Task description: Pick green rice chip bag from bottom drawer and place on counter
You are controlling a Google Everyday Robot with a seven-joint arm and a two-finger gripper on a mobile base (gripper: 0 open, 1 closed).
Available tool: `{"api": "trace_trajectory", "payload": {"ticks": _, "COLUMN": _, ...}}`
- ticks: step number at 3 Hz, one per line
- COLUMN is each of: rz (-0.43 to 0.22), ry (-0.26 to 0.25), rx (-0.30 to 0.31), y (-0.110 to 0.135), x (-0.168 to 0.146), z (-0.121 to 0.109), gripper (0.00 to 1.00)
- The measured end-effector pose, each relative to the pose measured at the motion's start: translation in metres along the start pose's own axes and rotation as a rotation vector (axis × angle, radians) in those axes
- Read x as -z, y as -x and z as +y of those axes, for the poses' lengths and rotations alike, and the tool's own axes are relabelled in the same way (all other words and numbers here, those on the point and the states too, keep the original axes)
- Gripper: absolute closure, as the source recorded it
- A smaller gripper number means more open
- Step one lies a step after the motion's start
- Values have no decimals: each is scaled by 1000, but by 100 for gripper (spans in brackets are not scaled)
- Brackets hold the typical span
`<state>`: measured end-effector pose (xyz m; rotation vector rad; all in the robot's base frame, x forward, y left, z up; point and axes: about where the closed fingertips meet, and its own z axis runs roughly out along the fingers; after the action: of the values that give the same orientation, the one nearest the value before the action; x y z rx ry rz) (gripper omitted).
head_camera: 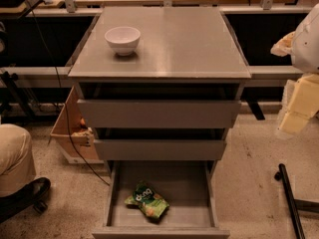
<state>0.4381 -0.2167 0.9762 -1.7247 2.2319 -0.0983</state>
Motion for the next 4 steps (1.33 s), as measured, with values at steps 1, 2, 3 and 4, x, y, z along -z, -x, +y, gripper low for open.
{"api": "trace_trajectory", "payload": {"ticks": 1, "rz": 0, "ry": 0, "rx": 0, "y": 0, "x": 0, "z": 0, "gripper": 0}}
{"api": "trace_trajectory", "payload": {"ticks": 2, "rz": -18, "ry": -1, "rx": -4, "y": 0, "x": -3, "z": -2, "gripper": 0}}
{"api": "trace_trajectory", "payload": {"ticks": 3, "rz": -78, "ry": 32, "rx": -41, "y": 10, "x": -33, "z": 8, "gripper": 0}}
{"api": "trace_trajectory", "payload": {"ticks": 4, "rz": -149, "ry": 104, "rx": -81, "y": 29, "x": -108, "z": 26, "gripper": 0}}
